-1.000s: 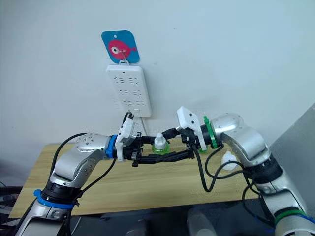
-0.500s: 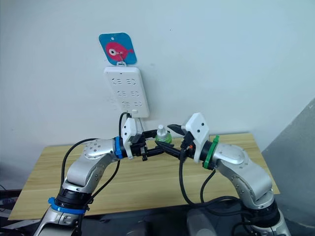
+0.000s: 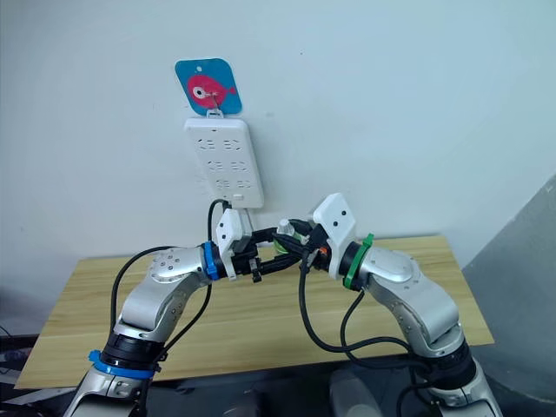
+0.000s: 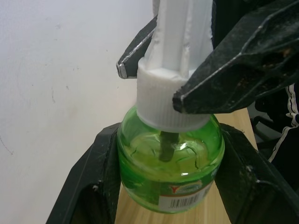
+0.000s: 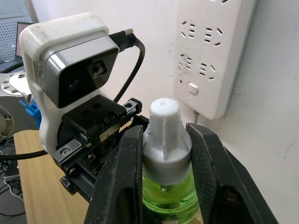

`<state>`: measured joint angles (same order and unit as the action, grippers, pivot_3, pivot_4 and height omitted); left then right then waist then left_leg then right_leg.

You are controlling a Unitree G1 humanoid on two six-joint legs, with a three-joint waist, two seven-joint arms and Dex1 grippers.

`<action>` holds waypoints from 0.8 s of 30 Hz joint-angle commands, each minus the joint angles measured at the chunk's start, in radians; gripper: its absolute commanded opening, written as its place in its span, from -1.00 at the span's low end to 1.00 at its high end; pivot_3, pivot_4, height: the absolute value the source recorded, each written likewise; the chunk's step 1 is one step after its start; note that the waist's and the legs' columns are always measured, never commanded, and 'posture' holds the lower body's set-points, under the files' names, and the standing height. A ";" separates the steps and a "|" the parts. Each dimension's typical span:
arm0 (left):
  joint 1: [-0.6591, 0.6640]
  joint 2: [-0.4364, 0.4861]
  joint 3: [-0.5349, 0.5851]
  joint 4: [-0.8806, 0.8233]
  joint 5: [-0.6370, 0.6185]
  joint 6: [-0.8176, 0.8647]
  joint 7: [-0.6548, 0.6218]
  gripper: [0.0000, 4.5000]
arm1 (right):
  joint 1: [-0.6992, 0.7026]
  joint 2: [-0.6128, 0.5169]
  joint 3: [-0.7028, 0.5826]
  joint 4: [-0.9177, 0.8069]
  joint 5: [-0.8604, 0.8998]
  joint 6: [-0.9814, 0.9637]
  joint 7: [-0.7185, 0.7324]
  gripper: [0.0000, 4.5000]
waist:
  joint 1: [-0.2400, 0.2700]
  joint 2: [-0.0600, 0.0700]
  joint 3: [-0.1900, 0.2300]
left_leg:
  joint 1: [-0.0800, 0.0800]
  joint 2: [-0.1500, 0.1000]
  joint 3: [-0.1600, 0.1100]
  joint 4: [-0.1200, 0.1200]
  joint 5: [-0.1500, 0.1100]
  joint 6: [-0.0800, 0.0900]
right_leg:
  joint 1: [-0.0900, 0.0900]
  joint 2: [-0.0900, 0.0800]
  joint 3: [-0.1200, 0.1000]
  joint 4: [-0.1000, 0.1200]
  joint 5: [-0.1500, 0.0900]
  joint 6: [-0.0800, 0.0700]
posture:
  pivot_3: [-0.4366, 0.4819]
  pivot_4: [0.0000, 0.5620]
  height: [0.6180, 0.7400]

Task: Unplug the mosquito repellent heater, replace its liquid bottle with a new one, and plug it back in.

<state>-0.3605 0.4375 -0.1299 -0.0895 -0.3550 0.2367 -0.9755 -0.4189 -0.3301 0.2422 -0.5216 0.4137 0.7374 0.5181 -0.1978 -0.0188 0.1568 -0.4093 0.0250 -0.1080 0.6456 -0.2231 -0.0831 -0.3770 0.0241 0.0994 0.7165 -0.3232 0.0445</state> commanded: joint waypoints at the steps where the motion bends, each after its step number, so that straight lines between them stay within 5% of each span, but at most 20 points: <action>1: -0.001 0.025 0.009 -0.055 -0.041 0.014 -0.045 0.04 | -0.069 -0.039 0.023 0.022 0.013 -0.069 0.132 -0.54 | 0.000 0.000 0.000 | 0.000 0.000 0.000 0.000 0.000 0.000 | 0.000 0.000 0.000 0.000 0.000 0.000 | -0.48 -0.72 0.75; 7: -0.001 0.136 -0.018 -0.083 -0.118 0.086 -0.235 0.04 | -0.337 -0.206 0.094 0.259 0.053 -0.239 0.682 -0.54 | -0.004 0.000 0.000 | 0.003 0.000 0.000 -0.001 0.000 0.000 | 0.003 0.000 -0.001 -0.001 -0.001 0.001 | -0.46 -0.72 0.75; 12: -0.025 0.147 -0.025 -0.080 -0.124 0.089 -0.266 0.04 | -0.440 -0.256 0.151 0.355 0.063 -0.212 0.889 -0.54 | 0.000 0.000 0.000 | 0.004 0.000 -0.001 -0.002 0.000 0.000 | 0.004 0.000 -0.002 -0.002 -0.001 0.001 | -0.43 -0.72 0.75; 13: -0.026 0.144 -0.025 -0.084 -0.123 0.089 -0.262 0.04 | -0.442 -0.256 0.148 0.363 0.061 -0.209 0.892 -0.54 | 0.001 0.000 0.000 | 0.004 0.000 -0.001 -0.001 0.000 0.000 | 0.004 0.000 -0.002 -0.002 0.000 0.000 | -0.43 -0.72 0.75; 18: -0.007 0.119 -0.022 -0.112 -0.122 0.087 -0.222 0.04 | -0.410 -0.234 0.067 0.345 0.046 -0.196 0.769 0.20 | 0.001 0.000 0.000 | 0.004 0.001 -0.001 -0.001 0.000 0.000 | 0.004 -0.001 -0.001 -0.001 0.000 0.000 | -0.46 -0.71 0.75; 24: 0.019 0.080 -0.010 -0.120 -0.111 0.057 -0.156 0.04 | -0.203 -0.243 -0.107 0.122 0.108 -0.065 0.525 0.20 | 0.006 0.000 0.000 | 0.003 0.001 -0.001 -0.001 0.000 0.000 | 0.003 -0.001 -0.001 -0.001 0.000 0.000 | -0.46 -0.69 0.75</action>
<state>-0.3443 0.5315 -0.1649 -0.1819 -0.4634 0.3214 -1.1554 -0.6583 -0.5734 0.2091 -0.2987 0.4777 0.6269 1.1273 -0.1918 -0.0189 0.1566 -0.4071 0.0257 -0.1094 0.6443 -0.2233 -0.0831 -0.3736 0.0226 0.0978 0.7150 -0.3235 0.0444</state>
